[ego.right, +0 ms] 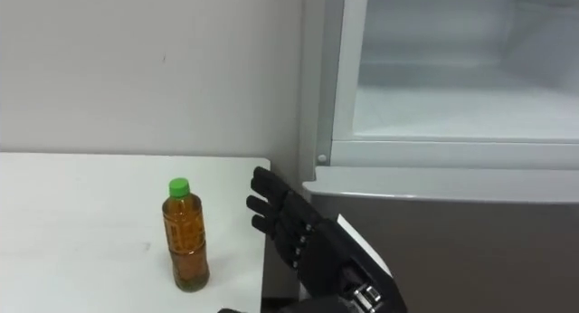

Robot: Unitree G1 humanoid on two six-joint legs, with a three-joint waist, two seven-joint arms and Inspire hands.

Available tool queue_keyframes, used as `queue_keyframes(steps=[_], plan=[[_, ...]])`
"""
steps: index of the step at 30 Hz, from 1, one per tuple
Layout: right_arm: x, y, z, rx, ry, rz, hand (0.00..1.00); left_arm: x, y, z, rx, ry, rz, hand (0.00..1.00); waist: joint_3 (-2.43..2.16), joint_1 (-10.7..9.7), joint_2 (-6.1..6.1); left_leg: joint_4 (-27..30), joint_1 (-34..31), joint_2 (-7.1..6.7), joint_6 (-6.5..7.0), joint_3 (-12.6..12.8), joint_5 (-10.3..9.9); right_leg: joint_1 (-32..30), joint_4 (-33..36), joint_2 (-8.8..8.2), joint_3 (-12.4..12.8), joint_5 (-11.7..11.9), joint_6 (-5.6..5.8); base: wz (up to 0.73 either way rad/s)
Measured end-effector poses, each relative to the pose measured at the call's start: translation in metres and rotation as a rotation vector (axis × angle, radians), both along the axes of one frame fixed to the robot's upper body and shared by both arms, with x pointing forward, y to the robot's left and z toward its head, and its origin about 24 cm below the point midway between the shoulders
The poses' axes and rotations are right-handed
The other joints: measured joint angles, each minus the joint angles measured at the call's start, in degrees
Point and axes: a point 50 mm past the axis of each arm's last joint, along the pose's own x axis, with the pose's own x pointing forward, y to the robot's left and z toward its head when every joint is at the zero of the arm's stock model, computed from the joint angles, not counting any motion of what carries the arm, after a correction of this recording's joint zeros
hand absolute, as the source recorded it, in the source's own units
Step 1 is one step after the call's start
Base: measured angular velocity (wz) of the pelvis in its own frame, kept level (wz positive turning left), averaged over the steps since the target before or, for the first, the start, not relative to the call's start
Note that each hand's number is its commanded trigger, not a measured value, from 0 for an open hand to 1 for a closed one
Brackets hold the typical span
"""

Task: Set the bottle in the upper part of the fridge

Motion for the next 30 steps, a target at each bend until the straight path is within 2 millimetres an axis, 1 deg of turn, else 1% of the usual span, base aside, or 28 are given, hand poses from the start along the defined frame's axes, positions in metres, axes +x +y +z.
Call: queue_keyframes(steps=[1, 3, 7, 9, 10, 11, 14, 15, 16, 18, 19, 20, 22, 23, 24, 25, 27, 28, 30], plan=[[0.0, 0.001, 0.0, 0.002, 0.004, -0.006, 0.0, 0.002, 0.0, 0.0, 0.003, -0.004, -0.001, 0.0, 0.0, 0.5, 0.0, 0.1, 0.0, -0.01, 0.0, 0.0, 0.0, 0.0, 0.0, -0.01, 0.0, 0.0, 0.0, 0.04], [0.003, 0.003, 0.0, 0.001, 0.008, -0.012, 0.0, 0.003, 0.0, 0.0, 0.009, -0.012, -0.001, 0.0, 0.0, 0.6, -0.12, 0.2, 0.0, -0.09, 0.01, -0.6, 0.0, 0.2, 0.0, -0.06, -0.4, 0.0, 0.0, 0.1], [0.014, 0.005, -0.003, -0.019, 0.042, -0.033, 0.0, 0.01, 0.002, 0.001, 0.027, -0.03, 0.002, 0.0, 0.47, 1.0, -0.61, 0.6, 0.0, -0.11, 0.0, -1.3, 0.0, 1.1, -0.1, -0.08, -1.3, 0.0, 0.0, 0.1], [0.019, 0.003, -0.008, -0.009, 0.073, -0.055, 0.0, 0.011, 0.002, 0.001, 0.03, -0.037, 0.0, 0.0, 0.56, 1.3, -0.83, 0.6, -0.4, -0.1, 0.0, -1.8, 0.0, 1.2, -0.2, -0.1, -2.1, 0.0, 0.0, 0.16], [0.021, 0.001, -0.011, -0.01, 0.092, -0.078, 0.0, 0.013, 0.002, 0.002, 0.031, -0.044, -0.001, 0.0, 0.51, 1.4, -1.09, 0.6, -0.8, -0.12, 0.0, -2.3, 0.0, 1.1, -0.2, -0.12, -2.7, 0.0, 0.0, 0.19], [0.023, 0.0, -0.014, -0.011, 0.108, -0.098, 0.0, 0.015, 0.002, 0.002, 0.031, -0.056, -0.003, 0.0, 0.5, 1.9, -1.26, 0.6, -1.2, -0.09, -0.04, -2.6, 0.0, 0.9, -0.2, -0.12, -3.2, 0.0, -0.01, 0.19], [0.027, -0.005, -0.024, -0.019, 0.158, -0.144, 0.0, 0.014, 0.002, 0.002, 0.03, -0.053, -0.005, 0.0, 0.45, 2.6, -1.35, 1.2, -2.0, -0.13, -0.08, -3.9, 0.1, 0.9, -0.3, -0.1, -4.5, 0.0, -0.01, 0.2], [0.028, -0.006, -0.026, -0.022, 0.168, -0.155, 0.0, 0.014, 0.001, 0.002, 0.029, -0.052, -0.004, 0.0, 0.45, 3.0, -1.39, 1.2, -2.1, -0.13, -0.1, -4.0, 0.1, 0.9, -0.3, -0.1, -4.6, 0.0, -0.01, 0.1], [0.029, -0.007, -0.029, -0.026, 0.184, -0.169, 0.0, 0.013, 0.001, 0.002, 0.028, -0.045, -0.001, 0.0, 0.43, 3.8, -1.4, 1.2, -2.2, -0.13, -0.12, -4.1, 0.1, 0.9, -0.3, -0.09, -4.7, 0.0, -0.01, 0.09], [0.033, -0.003, -0.035, -0.04, 0.216, -0.185, 0.0, 0.01, 0.001, 0.002, 0.03, -0.037, 0.001, 0.0, 0.26, 3.8, -1.68, 1.2, -2.5, -0.22, -0.16, -4.9, 0.1, 1.0, -0.3, -0.12, -5.7, 0.0, -0.01, 0.17], [0.035, -0.003, -0.039, -0.048, 0.24, -0.203, 0.0, 0.009, 0.002, 0.002, 0.032, -0.032, 0.002, 0.0, 0.1, 4.0, -1.95, 1.3, -2.9, -0.31, -0.19, -5.4, 0.2, 1.0, -0.4, -0.12, -6.2, 0.0, -0.01, 0.24], [0.038, -0.003, -0.043, -0.055, 0.261, -0.221, 0.0, 0.008, 0.001, 0.002, 0.031, -0.028, 0.002, 0.0, 0.03, 4.3, -2.21, 1.5, -3.0, -0.46, -0.2, -5.9, 0.4, 1.1, -0.9, -0.17, -7.0, 0.0, -0.01, 0.23], [0.04, -0.005, -0.047, -0.061, 0.285, -0.255, 0.0, 0.007, 0.0, 0.002, 0.03, -0.026, 0.004, 0.0, 0.12, 5.3, -2.32, 1.5, -3.0, -0.67, -0.17, -6.5, 0.6, 1.5, -1.2, -0.24, -7.3, 0.0, -0.01, 0.2], [0.041, -0.007, -0.049, -0.062, 0.297, -0.284, 0.0, 0.006, -0.001, 0.002, 0.029, -0.027, 0.006, 0.0, 0.15, 5.4, -2.31, 1.5, -3.0, -0.85, -0.13, -7.1, 0.6, 1.8, -1.2, -0.3, -7.7, 0.0, -0.01, 0.23], [0.041, -0.007, -0.05, -0.063, 0.3, -0.295, 0.0, 0.005, -0.001, 0.002, 0.029, -0.026, 0.006, 0.0, 0.17, 5.5, -2.29, 1.5, -3.0, -0.93, -0.12, -7.4, 0.6, 1.9, -1.2, -0.33, -7.8, 0.0, -0.01, 0.19], [0.042, -0.008, -0.05, -0.068, 0.303, -0.315, 0.0, 0.001, -0.001, 0.003, 0.029, -0.027, 0.008, 0.0, 0.18, 6.4, -2.26, 1.5, -2.9, -0.97, -0.11, -7.5, 0.6, 2.0, -1.2, -0.35, -7.9, 0.0, 0.0, 0.09], [0.043, -0.01, -0.052, -0.071, 0.314, -0.344, 0.0, -0.002, -0.002, 0.003, 0.029, -0.024, 0.01, 0.0, 0.29, 6.8, -2.26, 1.5, -2.9, -1.02, -0.11, -7.8, 0.6, 2.2, -1.2, -0.39, -8.3, 0.0, 0.0, 0.1], [0.045, -0.01, -0.053, -0.077, 0.325, -0.362, 0.0, -0.003, -0.002, 0.003, 0.028, -0.019, 0.012, 0.0, 0.46, 6.8, -2.18, 1.5, -2.9, -1.1, -0.11, -8.2, 0.7, 2.4, -1.2, -0.42, -8.7, 0.0, 0.01, 0.15], [0.047, -0.011, -0.057, -0.089, 0.341, -0.385, 0.0, -0.005, -0.003, 0.003, 0.025, -0.008, 0.015, 0.0, 0.66, 7.1, -2.01, 1.5, -3.0, -1.16, -0.13, -8.5, 0.7, 2.6, -1.2, -0.41, -8.7, 0.0, 0.03, 0.1]])
